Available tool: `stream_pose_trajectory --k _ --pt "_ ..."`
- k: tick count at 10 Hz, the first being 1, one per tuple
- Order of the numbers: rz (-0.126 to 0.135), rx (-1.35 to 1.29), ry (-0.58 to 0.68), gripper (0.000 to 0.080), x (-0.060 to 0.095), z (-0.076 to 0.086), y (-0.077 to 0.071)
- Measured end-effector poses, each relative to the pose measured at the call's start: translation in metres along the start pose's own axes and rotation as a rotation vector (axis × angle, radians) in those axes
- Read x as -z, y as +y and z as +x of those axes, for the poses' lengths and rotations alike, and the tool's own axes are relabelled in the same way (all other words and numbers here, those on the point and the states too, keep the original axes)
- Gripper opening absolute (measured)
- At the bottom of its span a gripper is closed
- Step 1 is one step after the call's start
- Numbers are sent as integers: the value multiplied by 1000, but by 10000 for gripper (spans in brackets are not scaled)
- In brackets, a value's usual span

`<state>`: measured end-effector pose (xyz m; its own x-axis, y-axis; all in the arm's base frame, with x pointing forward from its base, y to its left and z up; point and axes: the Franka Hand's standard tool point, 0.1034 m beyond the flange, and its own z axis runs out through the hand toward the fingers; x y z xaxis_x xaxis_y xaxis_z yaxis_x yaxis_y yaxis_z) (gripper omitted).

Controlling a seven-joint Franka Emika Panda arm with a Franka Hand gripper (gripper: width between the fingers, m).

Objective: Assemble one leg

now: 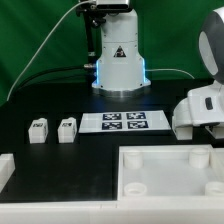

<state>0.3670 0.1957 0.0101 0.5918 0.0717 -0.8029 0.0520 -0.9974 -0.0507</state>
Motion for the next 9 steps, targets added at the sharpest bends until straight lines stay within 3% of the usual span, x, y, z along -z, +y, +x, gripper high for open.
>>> stream_pose_trajectory --k 7,8,9 --pt "2 0 4 288 3 -1 1" --pt "1 41 24 288 23 -6 8" --pt "13 67 13 288 48 -21 23"
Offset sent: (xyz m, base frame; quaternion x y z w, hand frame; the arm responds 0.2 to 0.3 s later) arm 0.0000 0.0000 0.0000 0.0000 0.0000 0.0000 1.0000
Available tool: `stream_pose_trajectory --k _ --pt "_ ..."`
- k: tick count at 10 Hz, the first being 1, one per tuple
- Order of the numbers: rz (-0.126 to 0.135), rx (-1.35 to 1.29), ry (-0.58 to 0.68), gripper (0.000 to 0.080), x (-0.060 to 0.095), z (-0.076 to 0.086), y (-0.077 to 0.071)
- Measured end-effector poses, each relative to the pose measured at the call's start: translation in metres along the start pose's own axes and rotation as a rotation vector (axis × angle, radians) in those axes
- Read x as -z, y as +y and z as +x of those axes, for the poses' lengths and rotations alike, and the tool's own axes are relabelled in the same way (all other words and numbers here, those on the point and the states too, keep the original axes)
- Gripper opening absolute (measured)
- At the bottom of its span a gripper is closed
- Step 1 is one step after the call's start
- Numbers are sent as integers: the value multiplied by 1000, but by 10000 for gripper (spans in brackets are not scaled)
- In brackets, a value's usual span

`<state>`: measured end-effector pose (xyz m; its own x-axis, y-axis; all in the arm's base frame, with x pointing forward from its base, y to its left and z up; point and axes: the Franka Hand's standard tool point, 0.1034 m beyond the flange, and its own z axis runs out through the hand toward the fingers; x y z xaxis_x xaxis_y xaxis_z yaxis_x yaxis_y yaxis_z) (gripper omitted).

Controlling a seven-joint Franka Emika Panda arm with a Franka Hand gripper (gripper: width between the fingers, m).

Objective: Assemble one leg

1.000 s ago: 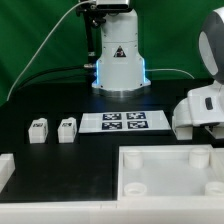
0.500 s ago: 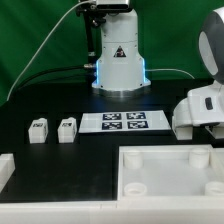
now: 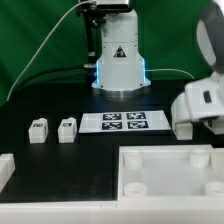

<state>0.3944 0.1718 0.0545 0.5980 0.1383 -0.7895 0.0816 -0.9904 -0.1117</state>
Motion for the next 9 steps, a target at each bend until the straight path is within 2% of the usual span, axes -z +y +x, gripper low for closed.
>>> stream_pose_trajectory --k 1,2,3,4,5,6,9 --pt "16 35 60 288 22 1 11" --pt "27 46 198 288 53 -4 25" --pt "24 35 306 289 80 -21 35" --pt "17 29 398 289 102 -30 38" --pt "11 24 505 289 120 -29 37" --pt "4 16 593 289 130 -33 35" --pt "-13 14 888 289 136 -25 39"
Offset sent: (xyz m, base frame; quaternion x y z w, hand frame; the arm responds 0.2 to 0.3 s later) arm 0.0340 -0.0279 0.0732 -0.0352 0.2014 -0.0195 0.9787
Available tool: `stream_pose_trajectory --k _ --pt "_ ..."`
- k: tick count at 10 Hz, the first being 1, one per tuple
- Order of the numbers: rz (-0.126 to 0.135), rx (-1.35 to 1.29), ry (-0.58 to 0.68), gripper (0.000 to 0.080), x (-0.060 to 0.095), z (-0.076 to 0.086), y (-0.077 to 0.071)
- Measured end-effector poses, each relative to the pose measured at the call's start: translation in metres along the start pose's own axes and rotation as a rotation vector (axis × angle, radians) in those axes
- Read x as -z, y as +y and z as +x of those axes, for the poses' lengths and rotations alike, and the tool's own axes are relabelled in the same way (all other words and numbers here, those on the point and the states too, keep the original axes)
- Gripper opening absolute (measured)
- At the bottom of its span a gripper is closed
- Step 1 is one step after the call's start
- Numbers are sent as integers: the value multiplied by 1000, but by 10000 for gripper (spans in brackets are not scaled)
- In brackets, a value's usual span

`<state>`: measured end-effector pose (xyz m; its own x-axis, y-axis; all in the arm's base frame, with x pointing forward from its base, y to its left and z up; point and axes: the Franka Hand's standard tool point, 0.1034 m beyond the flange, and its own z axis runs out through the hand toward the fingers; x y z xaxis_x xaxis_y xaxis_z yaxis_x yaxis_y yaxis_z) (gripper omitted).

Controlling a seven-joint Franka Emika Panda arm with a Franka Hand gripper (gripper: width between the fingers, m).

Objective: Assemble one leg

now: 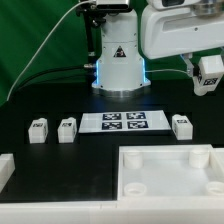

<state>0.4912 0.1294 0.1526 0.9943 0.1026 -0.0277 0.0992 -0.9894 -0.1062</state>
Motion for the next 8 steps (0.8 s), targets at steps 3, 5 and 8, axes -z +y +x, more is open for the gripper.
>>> stream_pose_trajectory --k 3,5,8 --pt "-42 108 316 289 10 55 35" --pt "-40 113 530 289 28 98 30" --pt "-42 128 615 290 21 98 26"
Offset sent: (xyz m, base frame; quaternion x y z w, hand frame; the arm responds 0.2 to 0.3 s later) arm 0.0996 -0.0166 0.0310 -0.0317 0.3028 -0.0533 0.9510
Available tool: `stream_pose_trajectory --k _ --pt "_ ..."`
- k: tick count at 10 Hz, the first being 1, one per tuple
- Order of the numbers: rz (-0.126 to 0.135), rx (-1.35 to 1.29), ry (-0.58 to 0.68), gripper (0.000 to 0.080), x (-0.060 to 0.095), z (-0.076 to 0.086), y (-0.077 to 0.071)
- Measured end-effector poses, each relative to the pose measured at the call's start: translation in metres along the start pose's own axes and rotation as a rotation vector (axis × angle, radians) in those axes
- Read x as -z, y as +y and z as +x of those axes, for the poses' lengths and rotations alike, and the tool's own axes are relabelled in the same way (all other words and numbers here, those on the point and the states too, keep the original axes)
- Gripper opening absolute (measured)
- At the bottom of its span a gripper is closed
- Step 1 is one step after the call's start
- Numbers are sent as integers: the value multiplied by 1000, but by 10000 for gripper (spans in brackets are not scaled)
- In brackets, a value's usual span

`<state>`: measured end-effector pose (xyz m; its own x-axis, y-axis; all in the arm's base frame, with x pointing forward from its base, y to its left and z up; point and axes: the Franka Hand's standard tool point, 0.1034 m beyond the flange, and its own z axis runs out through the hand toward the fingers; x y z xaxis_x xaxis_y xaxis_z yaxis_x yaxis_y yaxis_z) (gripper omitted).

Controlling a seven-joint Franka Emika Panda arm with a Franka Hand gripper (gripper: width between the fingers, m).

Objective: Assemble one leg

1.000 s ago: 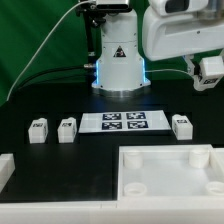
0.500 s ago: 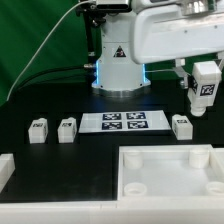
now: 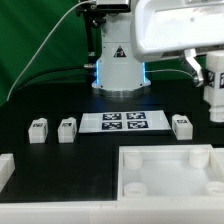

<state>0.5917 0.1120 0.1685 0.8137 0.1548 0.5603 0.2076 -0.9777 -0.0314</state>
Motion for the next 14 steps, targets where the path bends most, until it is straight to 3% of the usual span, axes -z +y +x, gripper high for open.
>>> stream_pose_trajectory --k 3,4,7,10,14 --pt "1 2 1 290 -3 -2 0" --pt "3 0 3 290 -14 -7 0" --pt "13 -16 13 290 -46 6 2" --pt "19 -26 -22 290 -65 -12 2" --pt "20 -33 -39 290 -76 -26 3"
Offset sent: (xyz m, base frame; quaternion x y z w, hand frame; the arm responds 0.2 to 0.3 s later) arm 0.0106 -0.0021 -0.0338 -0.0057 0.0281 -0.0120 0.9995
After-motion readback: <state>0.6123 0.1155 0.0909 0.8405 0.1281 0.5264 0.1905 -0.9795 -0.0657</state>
